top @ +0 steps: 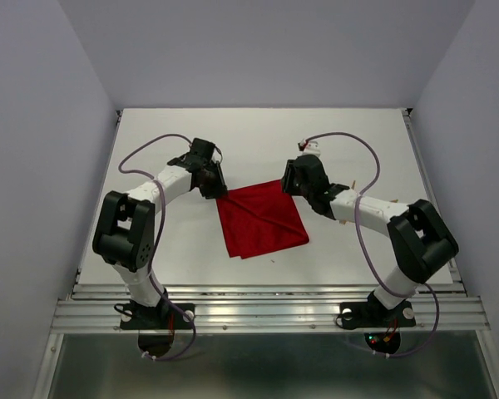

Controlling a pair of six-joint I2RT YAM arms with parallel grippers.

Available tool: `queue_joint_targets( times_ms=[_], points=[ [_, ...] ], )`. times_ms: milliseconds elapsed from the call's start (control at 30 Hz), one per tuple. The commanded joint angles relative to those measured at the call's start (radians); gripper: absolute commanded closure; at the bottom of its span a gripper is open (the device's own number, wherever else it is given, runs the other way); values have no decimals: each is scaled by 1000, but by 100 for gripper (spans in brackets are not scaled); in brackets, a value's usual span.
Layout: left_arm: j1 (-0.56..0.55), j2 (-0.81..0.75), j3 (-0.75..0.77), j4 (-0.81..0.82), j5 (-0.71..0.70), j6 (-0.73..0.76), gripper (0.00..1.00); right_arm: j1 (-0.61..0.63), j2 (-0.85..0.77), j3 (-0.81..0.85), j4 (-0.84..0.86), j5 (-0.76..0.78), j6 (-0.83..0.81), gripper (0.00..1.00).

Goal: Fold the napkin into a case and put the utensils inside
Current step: Smooth out the upper triangle-folded napkin at the center of the board.

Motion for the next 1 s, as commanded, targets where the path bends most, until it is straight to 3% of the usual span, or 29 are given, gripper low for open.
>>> queue_joint_targets(
  times_ms=[0,233,433,967],
  points=[
    [-11,48,56,33,27,-24,65,-7,-112,-102,-18,17,28,64],
    [-19,90,88,44,28,-34,66,-7,-257,-235,-58,-55,68,75],
    [-20,107,100,44,18,-32,66,3,-342,-331,-60,-193,108,91],
    [-37,53,77,30,-39,-43,67,31,-299,-471,12,-207,174,94]
  ],
)
